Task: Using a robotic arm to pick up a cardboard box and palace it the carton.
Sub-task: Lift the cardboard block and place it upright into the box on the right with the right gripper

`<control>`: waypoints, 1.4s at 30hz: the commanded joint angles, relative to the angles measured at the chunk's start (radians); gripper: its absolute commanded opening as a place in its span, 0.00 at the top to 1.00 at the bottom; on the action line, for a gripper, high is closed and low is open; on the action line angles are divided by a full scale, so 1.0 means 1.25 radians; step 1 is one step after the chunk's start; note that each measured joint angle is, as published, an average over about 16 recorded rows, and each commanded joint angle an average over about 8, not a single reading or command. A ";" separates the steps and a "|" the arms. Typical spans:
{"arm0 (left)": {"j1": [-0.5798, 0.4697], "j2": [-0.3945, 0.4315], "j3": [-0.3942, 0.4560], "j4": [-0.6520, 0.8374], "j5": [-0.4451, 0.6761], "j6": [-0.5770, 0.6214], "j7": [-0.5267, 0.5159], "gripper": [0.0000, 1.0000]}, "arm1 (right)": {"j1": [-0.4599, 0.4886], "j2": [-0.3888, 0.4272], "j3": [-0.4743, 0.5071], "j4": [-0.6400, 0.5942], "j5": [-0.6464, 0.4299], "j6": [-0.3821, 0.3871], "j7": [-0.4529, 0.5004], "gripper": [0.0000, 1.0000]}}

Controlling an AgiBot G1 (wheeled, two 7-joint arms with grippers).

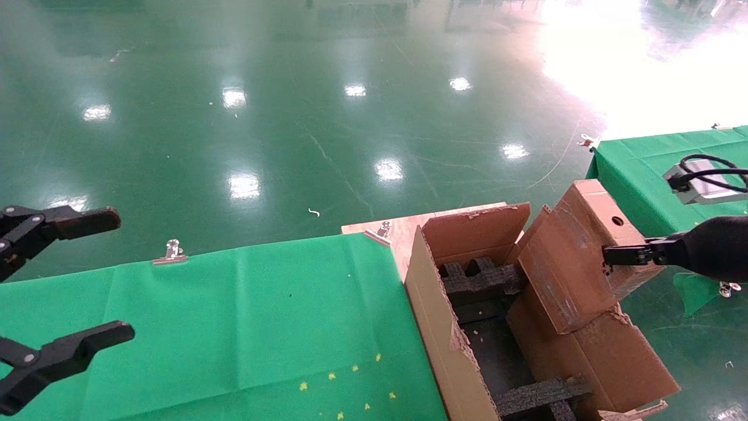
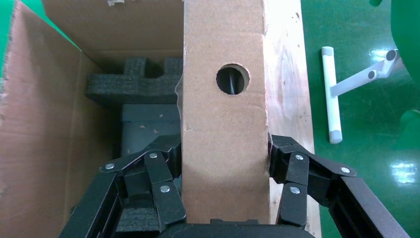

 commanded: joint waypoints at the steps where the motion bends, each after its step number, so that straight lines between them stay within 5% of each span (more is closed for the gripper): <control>1: 0.000 0.000 0.000 0.000 0.000 0.000 0.000 0.00 | -0.009 -0.005 -0.007 0.004 -0.015 0.018 0.017 1.00; 42: 0.000 0.000 0.000 0.000 0.000 0.000 0.000 0.00 | -0.111 -0.074 -0.085 0.006 -0.119 0.121 0.125 1.00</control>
